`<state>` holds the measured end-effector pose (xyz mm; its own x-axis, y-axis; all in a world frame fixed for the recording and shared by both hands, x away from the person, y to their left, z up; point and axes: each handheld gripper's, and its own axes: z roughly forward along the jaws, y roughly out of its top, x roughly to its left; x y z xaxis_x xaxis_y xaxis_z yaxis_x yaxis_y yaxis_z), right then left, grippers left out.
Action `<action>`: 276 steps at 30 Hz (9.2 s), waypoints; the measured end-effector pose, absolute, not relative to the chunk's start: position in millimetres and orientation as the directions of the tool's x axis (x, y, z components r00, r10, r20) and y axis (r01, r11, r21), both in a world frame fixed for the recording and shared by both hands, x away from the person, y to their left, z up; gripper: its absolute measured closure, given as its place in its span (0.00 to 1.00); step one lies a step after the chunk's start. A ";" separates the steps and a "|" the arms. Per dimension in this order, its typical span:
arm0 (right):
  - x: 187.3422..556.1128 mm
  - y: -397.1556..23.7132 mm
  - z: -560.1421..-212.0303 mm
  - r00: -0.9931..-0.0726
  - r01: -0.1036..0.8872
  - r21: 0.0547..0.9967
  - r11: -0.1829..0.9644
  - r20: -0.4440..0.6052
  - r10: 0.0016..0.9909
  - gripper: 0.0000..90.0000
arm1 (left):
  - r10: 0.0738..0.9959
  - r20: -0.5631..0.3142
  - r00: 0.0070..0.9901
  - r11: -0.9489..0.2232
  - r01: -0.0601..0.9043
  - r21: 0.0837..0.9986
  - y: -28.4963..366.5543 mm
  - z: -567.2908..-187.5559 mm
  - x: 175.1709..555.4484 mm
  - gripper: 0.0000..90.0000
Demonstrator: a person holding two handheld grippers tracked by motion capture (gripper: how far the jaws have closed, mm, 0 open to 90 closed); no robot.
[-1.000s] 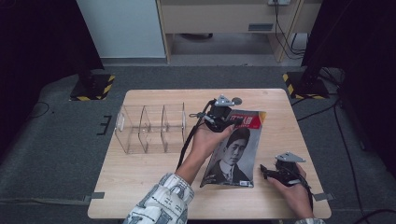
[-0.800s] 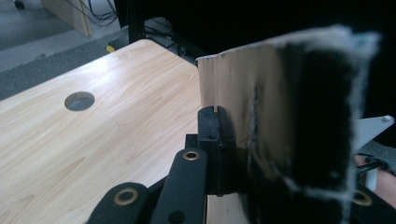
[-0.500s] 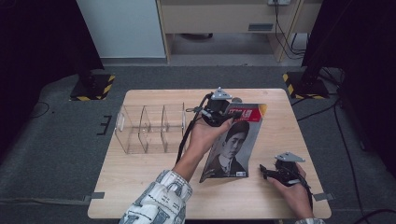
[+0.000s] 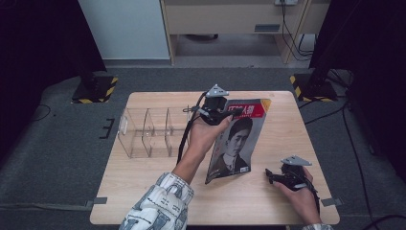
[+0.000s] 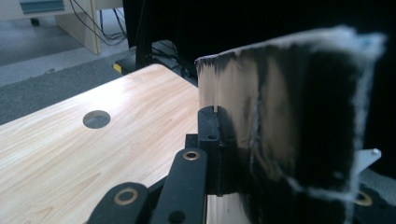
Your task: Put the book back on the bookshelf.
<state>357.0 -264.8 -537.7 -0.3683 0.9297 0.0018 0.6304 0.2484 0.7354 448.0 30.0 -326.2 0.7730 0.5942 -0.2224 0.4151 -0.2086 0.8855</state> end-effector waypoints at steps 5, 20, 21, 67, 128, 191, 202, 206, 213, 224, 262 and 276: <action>357.0 -264.7 -537.8 -0.368 0.630 0.736 0.248 0.002 0.930 0.21 | 0.603 -0.220 0.767 -0.194 0.408 0.892 37.5 -319.4 446.9 0.96; 357.1 -264.7 -537.7 -0.369 0.630 0.735 0.249 0.002 0.930 0.21 | 0.617 -0.217 0.756 -0.159 0.391 0.907 63.7 -302.8 436.5 0.96; 357.1 -264.7 -537.7 -0.369 0.630 0.735 0.249 0.002 0.930 0.21 | 0.617 -0.217 0.756 -0.159 0.391 0.907 63.7 -302.8 436.5 0.96; 356.0 -262.1 -537.7 -0.399 0.620 0.738 0.266 0.004 0.917 0.22 | 0.612 -0.232 0.756 -0.139 0.391 0.910 120.2 -314.1 396.4 0.96; 355.4 -261.5 -537.8 -0.412 0.616 0.738 0.277 0.002 0.911 0.22 | 0.689 -0.226 0.688 -0.082 0.384 0.920 233.0 -313.7 333.1 0.96; 355.3 -261.4 -537.9 -0.409 0.616 0.738 0.274 0.003 0.913 0.21 | 0.811 -0.218 0.542 -0.003 0.376 0.927 330.8 -308.9 303.2 0.96; 355.3 -261.4 -537.9 -0.409 0.617 0.738 0.273 0.003 0.913 0.21 | 0.826 -0.216 0.521 0.008 0.372 0.928 343.1 -306.2 299.3 0.96; 355.3 -261.4 -537.9 -0.409 0.616 0.738 0.274 0.003 0.913 0.21 | 0.831 -0.214 0.513 0.009 0.373 0.928 347.5 -306.0 298.7 0.96; 355.3 -261.4 -537.9 -0.409 0.616 0.738 0.274 0.003 0.912 0.21 | 0.839 -0.214 0.500 0.014 0.375 0.927 353.5 -306.9 298.4 0.96; 355.3 -261.4 -537.9 -0.409 0.616 0.738 0.274 0.003 0.913 0.21 | 0.852 -0.213 0.478 0.022 0.375 0.927 362.8 -307.2 298.2 0.96; 355.3 -261.4 -537.9 -0.409 0.616 0.738 0.274 0.003 0.913 0.21 | 0.898 -0.153 0.412 -0.025 0.395 0.918 379.0 -309.7 328.5 0.96; 355.3 -261.4 -537.9 -0.409 0.617 0.738 0.274 0.004 0.913 0.21 | 0.904 -0.113 0.413 -0.068 0.398 0.915 369.3 -306.4 349.7 0.96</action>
<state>355.3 -261.4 -537.9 -0.4090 0.9125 0.0035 0.6166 0.2736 0.7382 349.7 369.3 -306.4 0.4131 0.9037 -0.1128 0.3985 -0.0680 0.9147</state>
